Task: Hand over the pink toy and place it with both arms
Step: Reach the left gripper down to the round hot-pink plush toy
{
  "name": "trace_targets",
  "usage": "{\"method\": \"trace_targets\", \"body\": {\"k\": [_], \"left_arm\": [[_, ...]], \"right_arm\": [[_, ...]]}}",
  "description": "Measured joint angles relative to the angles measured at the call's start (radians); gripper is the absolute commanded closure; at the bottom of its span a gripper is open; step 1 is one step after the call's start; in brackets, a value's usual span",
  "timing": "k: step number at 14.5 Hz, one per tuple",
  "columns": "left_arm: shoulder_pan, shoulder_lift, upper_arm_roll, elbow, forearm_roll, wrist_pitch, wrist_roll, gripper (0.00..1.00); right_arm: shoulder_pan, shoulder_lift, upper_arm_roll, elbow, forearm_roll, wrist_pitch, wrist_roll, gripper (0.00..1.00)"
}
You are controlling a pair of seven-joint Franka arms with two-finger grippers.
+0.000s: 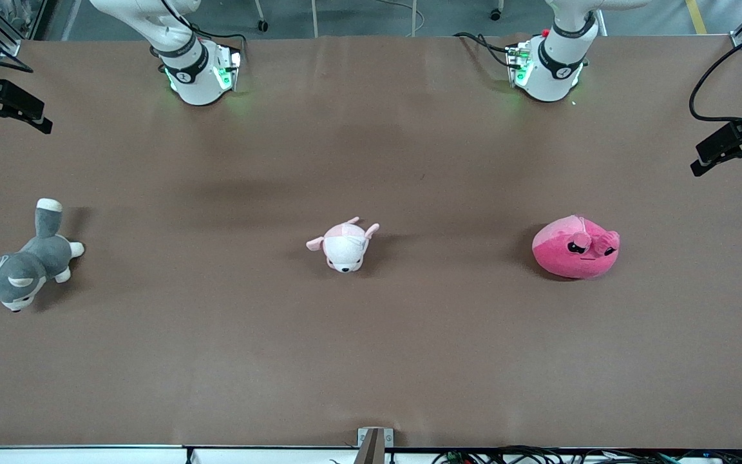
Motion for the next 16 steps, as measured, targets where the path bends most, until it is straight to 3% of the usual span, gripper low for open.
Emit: {"method": "trace_targets", "body": {"k": [8, 16], "left_arm": [[-0.003, 0.019, -0.002, 0.0, 0.0, 0.0, -0.004, 0.0], [-0.017, 0.166, -0.006, -0.001, 0.0, 0.001, -0.01, 0.0]], "right_arm": [[0.0, 0.0, 0.0, 0.0, 0.0, -0.005, -0.001, 0.0], [0.0, 0.0, -0.003, 0.008, -0.001, -0.003, -0.001, 0.0]]}}
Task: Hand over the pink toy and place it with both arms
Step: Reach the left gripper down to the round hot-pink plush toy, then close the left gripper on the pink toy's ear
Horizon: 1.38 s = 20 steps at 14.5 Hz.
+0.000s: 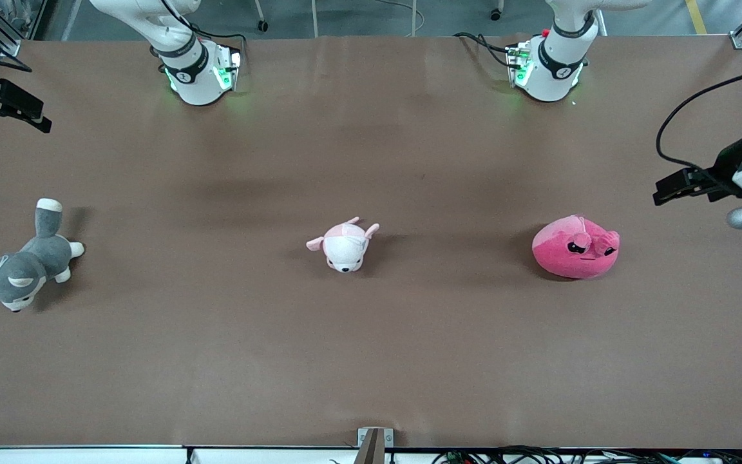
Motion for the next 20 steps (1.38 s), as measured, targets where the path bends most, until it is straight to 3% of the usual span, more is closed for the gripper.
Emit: {"method": "trace_targets", "body": {"k": [6, 13, 19, 20], "left_arm": [[0.001, 0.18, 0.0, -0.001, 0.0, 0.042, -0.005, 0.0], [0.003, 0.313, 0.001, -0.001, 0.0, 0.107, -0.007, 0.01], [0.004, 0.371, 0.001, -0.002, 0.0, 0.136, -0.009, 0.15], [0.005, 0.376, 0.001, -0.004, 0.0, 0.136, -0.009, 0.21]], "right_arm": [[0.0, 0.0, -0.002, 0.017, 0.0, -0.002, 0.0, 0.0], [0.0, 0.0, -0.003, 0.016, 0.0, -0.012, 0.0, 0.0], [0.0, 0.0, 0.002, 0.016, 0.001, -0.01, -0.001, 0.0], [0.003, 0.0, 0.005, 0.016, 0.001, -0.01, -0.001, 0.0]]}}
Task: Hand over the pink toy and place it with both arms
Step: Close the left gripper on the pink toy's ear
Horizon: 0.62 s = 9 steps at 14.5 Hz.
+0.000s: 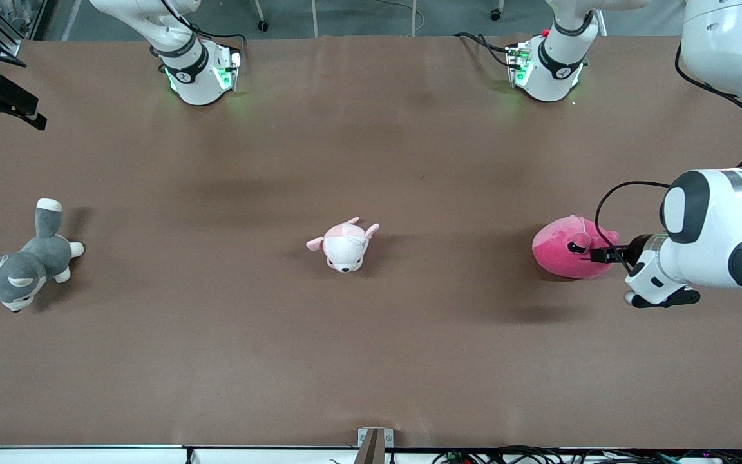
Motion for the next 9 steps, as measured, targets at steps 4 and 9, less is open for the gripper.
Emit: {"method": "trace_targets", "body": {"k": [4, 9], "left_arm": [[0.005, 0.002, 0.0, -0.015, 0.0, -0.002, 0.0, 0.27], [0.0, -0.008, -0.001, -0.016, 0.0, -0.025, -0.03, 0.58]], "right_arm": [[0.018, 0.0, 0.004, 0.0, 0.0, 0.001, 0.0, 0.0], [0.028, 0.0, 0.004, 0.0, 0.0, 0.005, 0.0, 0.0]]}}
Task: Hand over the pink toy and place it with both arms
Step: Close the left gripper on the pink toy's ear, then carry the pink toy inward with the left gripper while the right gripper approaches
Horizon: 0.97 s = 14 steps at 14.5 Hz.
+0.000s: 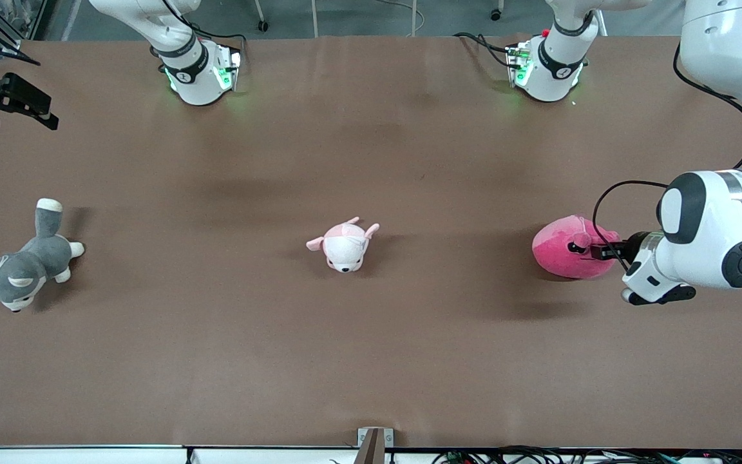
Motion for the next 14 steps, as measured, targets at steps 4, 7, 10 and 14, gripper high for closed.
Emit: {"method": "trace_targets", "body": {"k": [4, 7, 10, 14], "left_arm": [[0.0, -0.002, -0.003, 0.0, 0.0, -0.01, 0.0, 0.9], [0.0, -0.002, -0.008, 0.0, -0.001, -0.017, -0.001, 0.99], [0.0, -0.013, -0.013, 0.004, -0.029, -0.017, -0.024, 0.99], [0.001, -0.09, -0.049, 0.026, -0.048, -0.039, -0.045, 0.99]], "right_arm": [[0.0, 0.0, -0.001, 0.0, 0.0, 0.0, 0.0, 0.0], [0.0, 0.0, -0.006, 0.0, 0.0, 0.0, 0.0, 0.0], [0.0, 0.0, -0.008, 0.0, 0.0, 0.0, 0.0, 0.0], [0.0, 0.0, -0.007, 0.0, 0.0, 0.0, 0.0, 0.0]]}}
